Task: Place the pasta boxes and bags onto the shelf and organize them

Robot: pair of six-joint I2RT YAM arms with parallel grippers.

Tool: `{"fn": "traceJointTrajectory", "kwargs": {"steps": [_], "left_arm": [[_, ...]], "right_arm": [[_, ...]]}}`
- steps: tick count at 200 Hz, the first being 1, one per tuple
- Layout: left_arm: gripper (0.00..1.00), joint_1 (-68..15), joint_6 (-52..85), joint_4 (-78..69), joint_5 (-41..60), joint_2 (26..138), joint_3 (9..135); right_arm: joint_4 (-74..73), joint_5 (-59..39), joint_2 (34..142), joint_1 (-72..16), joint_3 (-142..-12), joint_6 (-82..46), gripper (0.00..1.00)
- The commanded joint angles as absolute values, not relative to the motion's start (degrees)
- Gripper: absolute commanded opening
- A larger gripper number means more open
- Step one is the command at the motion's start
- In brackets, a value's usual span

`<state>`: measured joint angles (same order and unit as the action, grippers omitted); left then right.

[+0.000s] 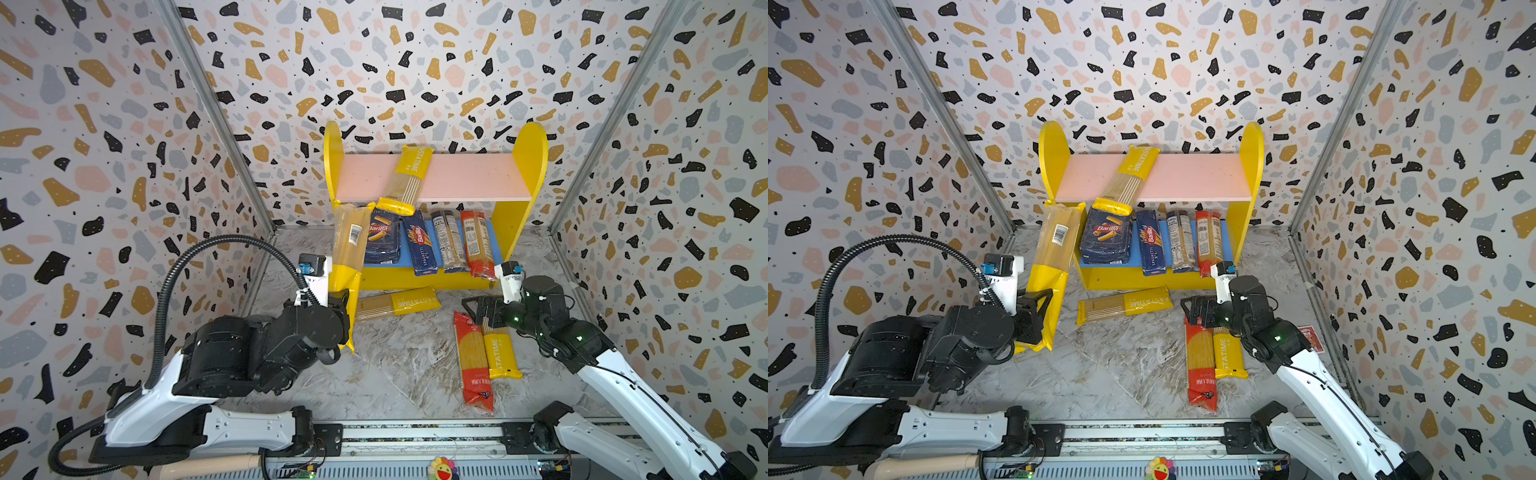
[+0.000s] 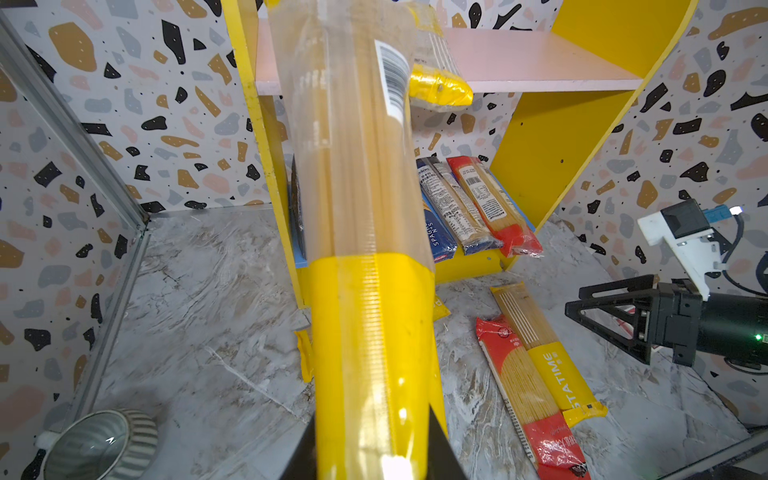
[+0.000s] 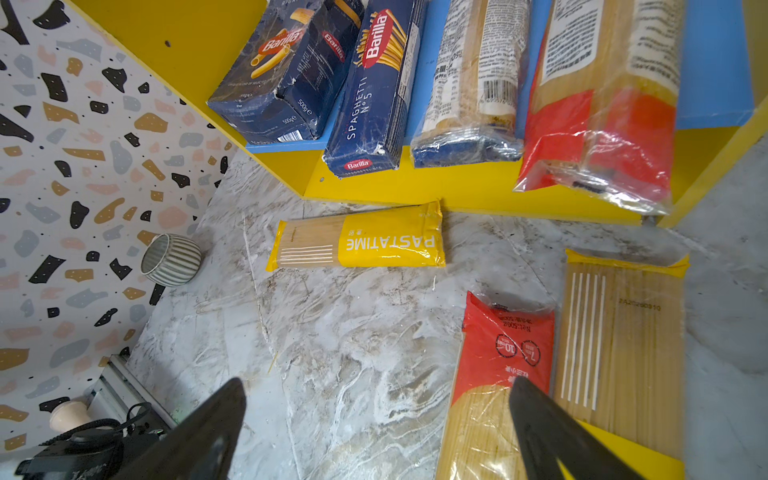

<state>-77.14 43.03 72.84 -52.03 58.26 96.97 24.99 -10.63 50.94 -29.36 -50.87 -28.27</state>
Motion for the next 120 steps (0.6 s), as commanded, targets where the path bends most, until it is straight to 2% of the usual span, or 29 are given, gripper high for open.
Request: {"fn": "traceJointTrajectory", "kwargs": {"steps": [1,81,120], "left_arm": [[0.0,-77.0,40.0,68.7,-58.8,59.1,102.2],[0.0,-75.3,33.1,71.2,-62.1,69.3,117.8],[0.0,-66.0,27.2,67.4,-54.5,72.4,120.0]], "right_arm": [[24.4,-12.0,50.1,-29.0,-53.5,-27.6,0.99],[24.0,-13.6,50.2,-27.6,-54.1,-27.0,0.99],[24.1,-14.8,50.3,-25.7,-54.0,-26.2,0.99]]}}
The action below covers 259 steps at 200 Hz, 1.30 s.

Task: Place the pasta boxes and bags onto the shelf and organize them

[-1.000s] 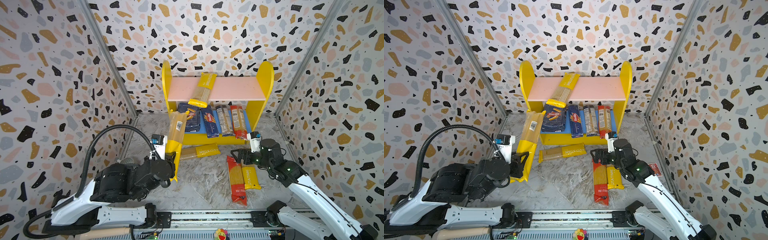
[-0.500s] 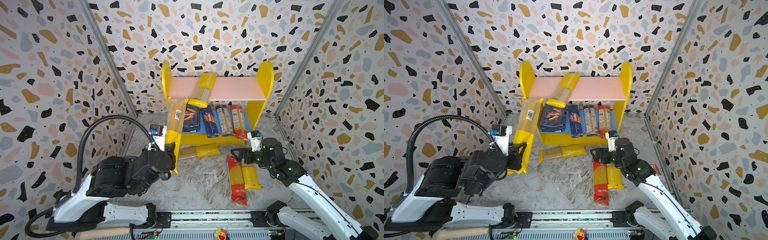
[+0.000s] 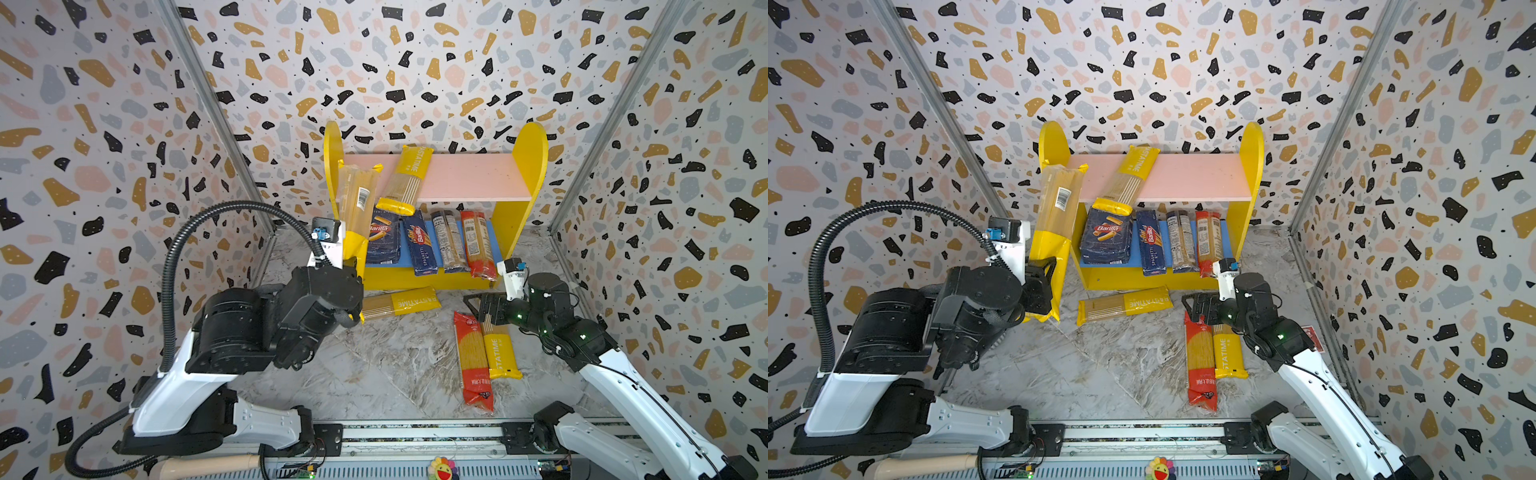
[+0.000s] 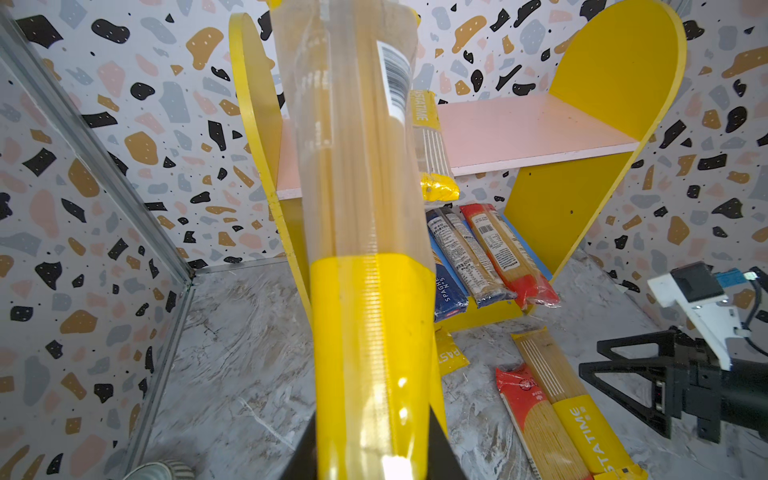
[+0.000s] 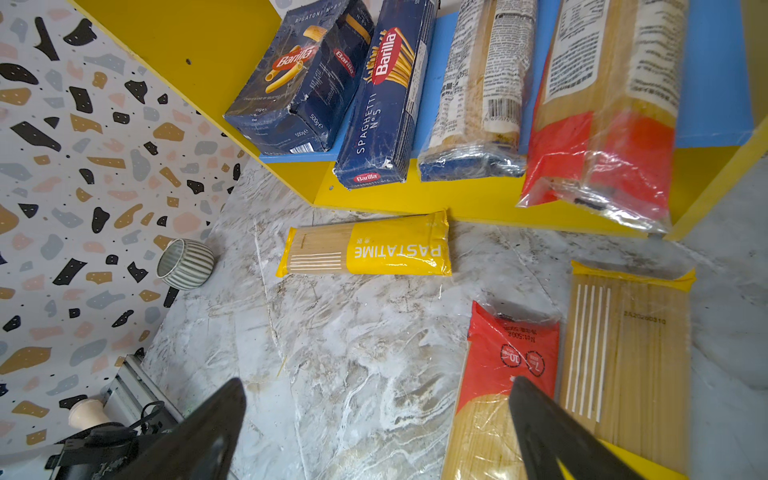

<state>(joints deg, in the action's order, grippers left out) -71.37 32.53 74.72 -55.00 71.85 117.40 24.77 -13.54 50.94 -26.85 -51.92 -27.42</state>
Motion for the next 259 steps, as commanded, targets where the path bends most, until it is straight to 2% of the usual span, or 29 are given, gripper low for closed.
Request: {"fn": "traceJointTrajectory", "kwargs": {"steps": [1,44,142,211,259], "left_arm": [[0.0,-65.7,27.1,67.3,-54.3,72.4,119.9],[0.0,-54.7,22.5,62.4,-45.1,74.6,119.6],[0.0,-43.3,16.6,59.7,-34.1,86.5,132.1],[0.0,-30.9,14.1,57.5,-20.4,96.7,142.0],[0.0,-27.7,14.1,52.3,-15.0,101.1,143.2]], "right_arm": [[24.1,-14.8,50.3,-25.7,-54.0,-26.1,0.99],[24.3,-16.3,50.5,-23.5,-54.5,-25.3,0.99],[24.1,-20.7,53.9,-18.6,-57.5,-24.1,0.99],[23.2,-20.5,55.9,-17.6,-57.6,-24.6,0.99],[22.0,-21.0,58.6,-17.0,-57.7,-24.8,0.99]]}}
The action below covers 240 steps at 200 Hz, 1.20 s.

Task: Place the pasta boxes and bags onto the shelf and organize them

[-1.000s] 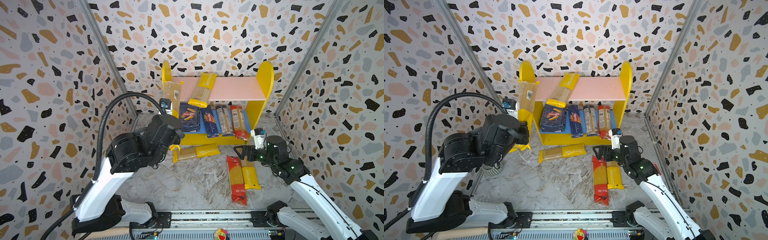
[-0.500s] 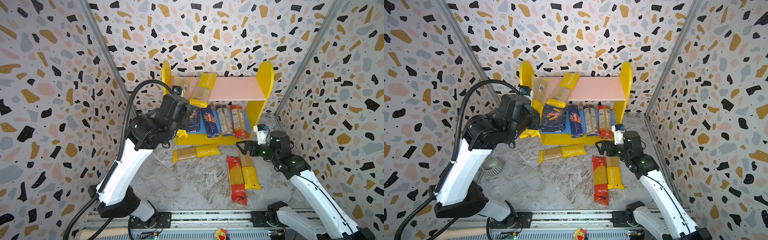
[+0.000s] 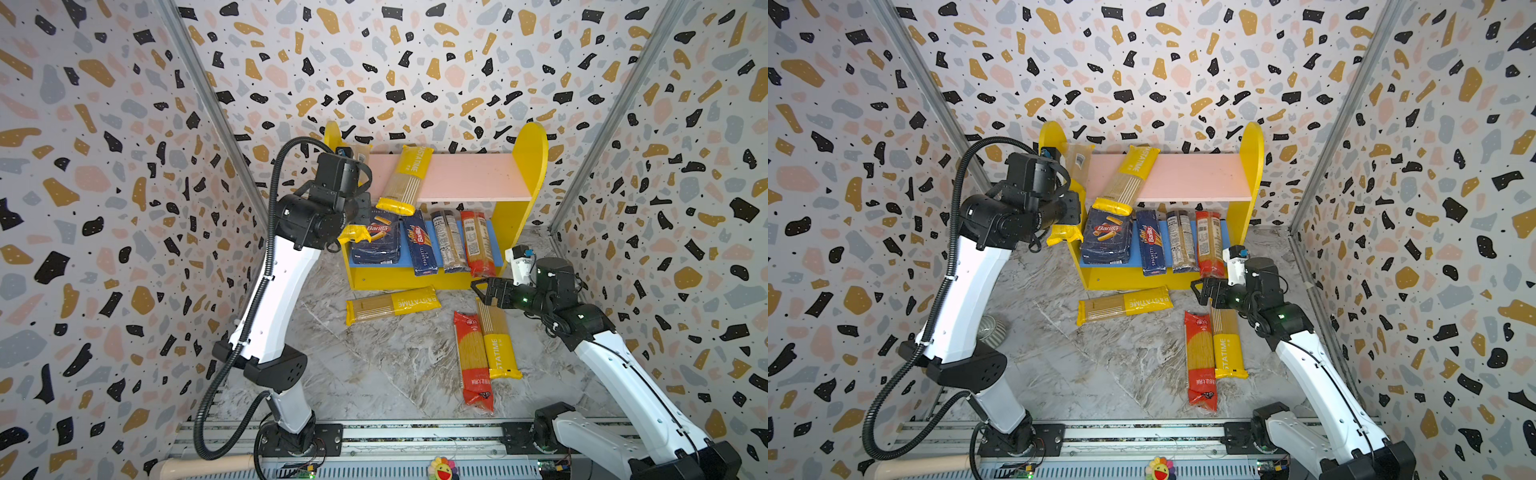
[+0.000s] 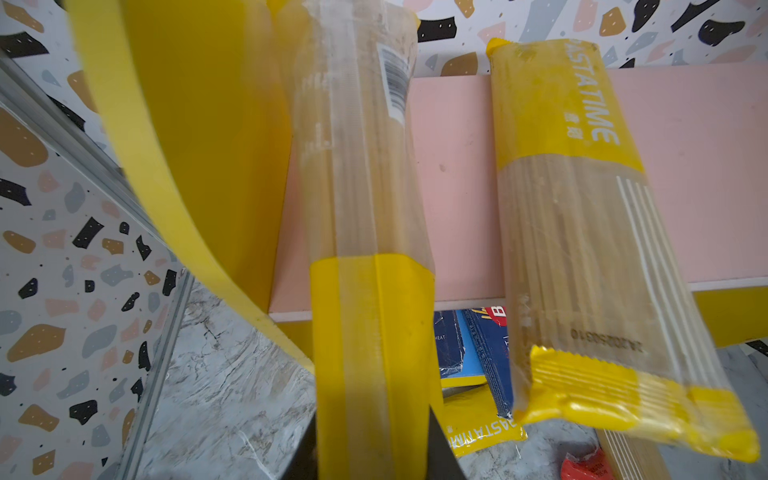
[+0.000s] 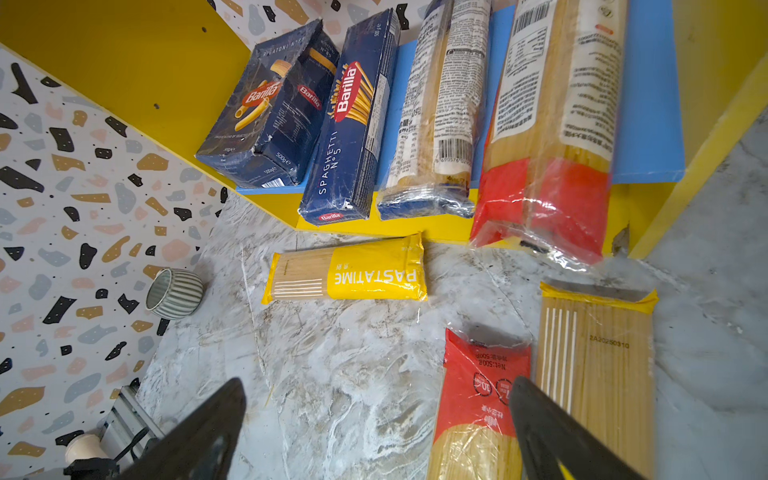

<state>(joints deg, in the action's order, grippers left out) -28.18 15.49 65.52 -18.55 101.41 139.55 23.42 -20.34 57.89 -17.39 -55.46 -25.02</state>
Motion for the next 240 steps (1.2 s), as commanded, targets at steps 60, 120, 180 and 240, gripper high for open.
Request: {"fn": "traceJointTrajectory", "kwargs": {"steps": [60,120,180,240], "left_arm": [[0.0,-26.6,13.7,47.3,-13.6,105.2,144.7],[0.04,-26.0,11.9,44.3,-16.7,106.3,143.8],[0.75,-25.8,11.5,42.9,-16.9,104.8,141.1],[0.78,-25.8,13.6,41.8,-12.3,99.9,134.8]], "right_arm": [[21.2,-21.3,61.7,-15.9,-58.0,-24.1,0.99],[19.9,-21.9,63.3,-14.8,-57.4,-24.2,0.99],[18.9,-23.5,63.9,-14.5,-57.2,-24.4,0.99],[19.9,-23.6,62.5,-14.5,-57.2,-24.4,0.99]]}}
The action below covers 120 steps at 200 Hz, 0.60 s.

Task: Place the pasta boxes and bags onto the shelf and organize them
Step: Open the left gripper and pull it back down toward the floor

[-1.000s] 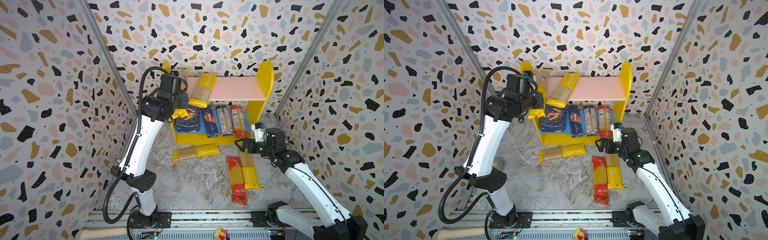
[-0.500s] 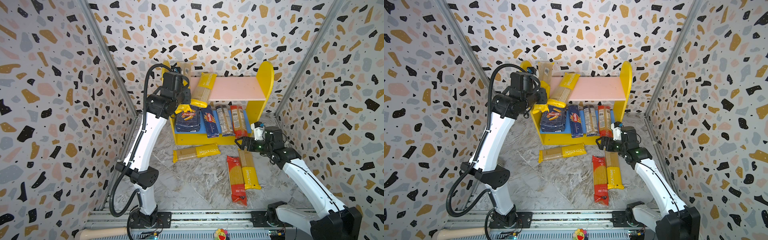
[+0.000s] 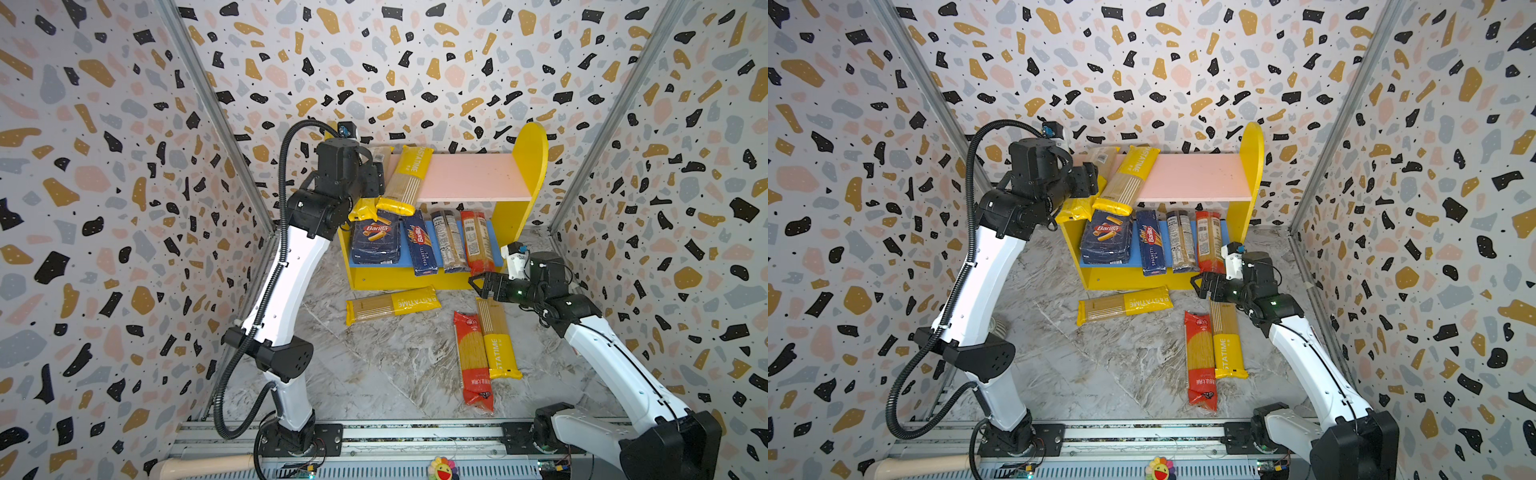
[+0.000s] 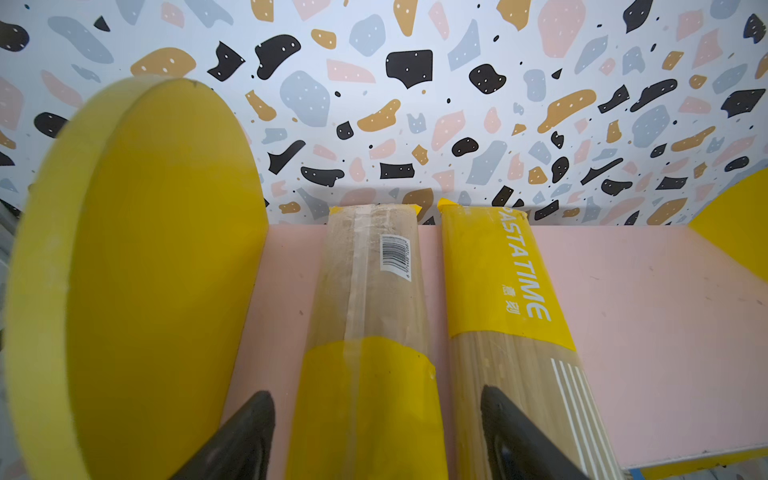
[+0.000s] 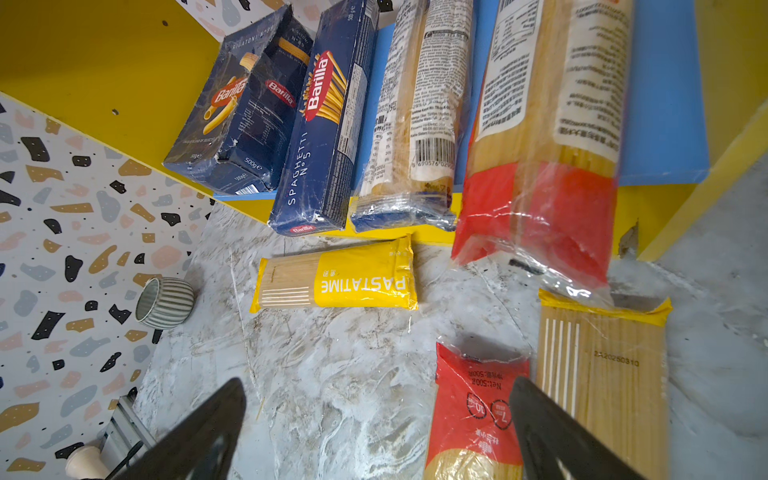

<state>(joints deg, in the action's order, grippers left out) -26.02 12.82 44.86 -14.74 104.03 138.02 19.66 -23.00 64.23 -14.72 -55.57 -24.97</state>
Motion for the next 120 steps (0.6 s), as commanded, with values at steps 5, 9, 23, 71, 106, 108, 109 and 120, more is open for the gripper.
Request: {"fn": "traceJointTrajectory", "kwargs": {"steps": [5,9,23,71,106,108,109,120], "left_arm": [[0.79,-25.8,13.8,41.5,-12.1,98.9,133.4],[0.79,-25.8,14.0,41.2,-11.8,98.0,132.2],[0.82,-25.8,14.5,40.2,-11.2,94.2,127.4],[0.92,-25.8,17.0,33.8,-6.9,76.1,102.9],[0.96,-25.8,21.3,30.4,-2.5,62.4,81.6],[0.96,-25.8,21.6,30.1,-2.2,61.6,80.4],[0.96,-25.8,21.8,29.9,-2.1,61.3,79.5],[1.0,-25.8,23.2,28.8,-1.5,57.3,72.6]], "right_arm": [[20.1,-23.7,62.4,-14.5,-57.1,-24.3,0.99],[20.1,-23.6,62.2,-14.5,-57.1,-24.3,0.99],[20.8,-23.7,61.8,-14.5,-57.0,-24.1,0.99],[22.2,-21.3,60.2,-15.4,-53.5,-24.2,0.99],[22.1,-15.8,59.2,-21.0,-49.2,-26.0,0.99],[22.0,-15.3,59.2,-21.5,-48.9,-26.1,0.99],[22.0,-15.0,59.1,-21.8,-48.7,-26.3,0.99],[21.6,-13.1,59.2,-24.7,-47.0,-27.6,0.99]]}}
